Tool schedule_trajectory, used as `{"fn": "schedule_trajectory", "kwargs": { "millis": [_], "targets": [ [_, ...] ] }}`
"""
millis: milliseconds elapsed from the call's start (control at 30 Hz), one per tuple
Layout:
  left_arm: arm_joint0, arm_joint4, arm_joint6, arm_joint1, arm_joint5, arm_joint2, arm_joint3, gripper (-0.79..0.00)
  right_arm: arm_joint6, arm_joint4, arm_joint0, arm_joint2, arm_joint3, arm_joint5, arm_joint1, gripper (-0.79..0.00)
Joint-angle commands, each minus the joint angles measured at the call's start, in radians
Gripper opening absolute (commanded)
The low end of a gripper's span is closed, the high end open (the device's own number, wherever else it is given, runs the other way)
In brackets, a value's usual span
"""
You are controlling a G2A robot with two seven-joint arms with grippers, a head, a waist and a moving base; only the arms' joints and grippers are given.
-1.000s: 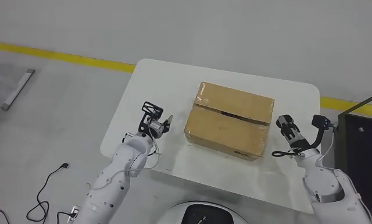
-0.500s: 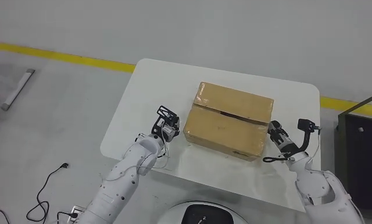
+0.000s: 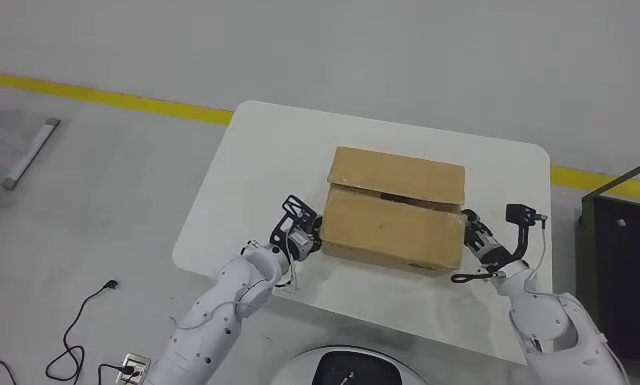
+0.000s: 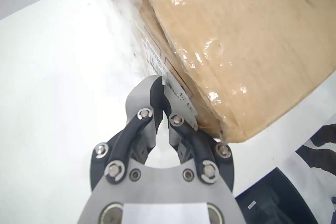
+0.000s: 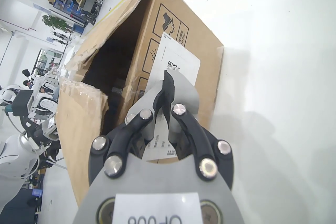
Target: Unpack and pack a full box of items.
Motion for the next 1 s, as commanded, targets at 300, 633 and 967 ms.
{"fn": "schedule_trajectory", "kwargs": {
  "millis": [300, 633, 967],
  "targets": [
    [0.132, 0.001, -0.1, 0.03, -0.058, -0.079, -0.154, 0.0, 0.097, -0.018, -0.081, 0.085, -0.085, -0.008, 0.011, -0.785],
    [0.192, -0.053, -0.14, 0.05, -0.029, -0.191, -0.228, 0.0, 0.1, -0.016, -0.103, 0.141, -0.109, -0.003, 0.013, -0.714],
    [0.17, -0.071, -0.058, 0.055, 0.039, -0.273, -0.3, 0.0, 0.04, 0.004, -0.107, 0.213, -0.145, 0.009, 0.012, -0.717]
  ]
}}
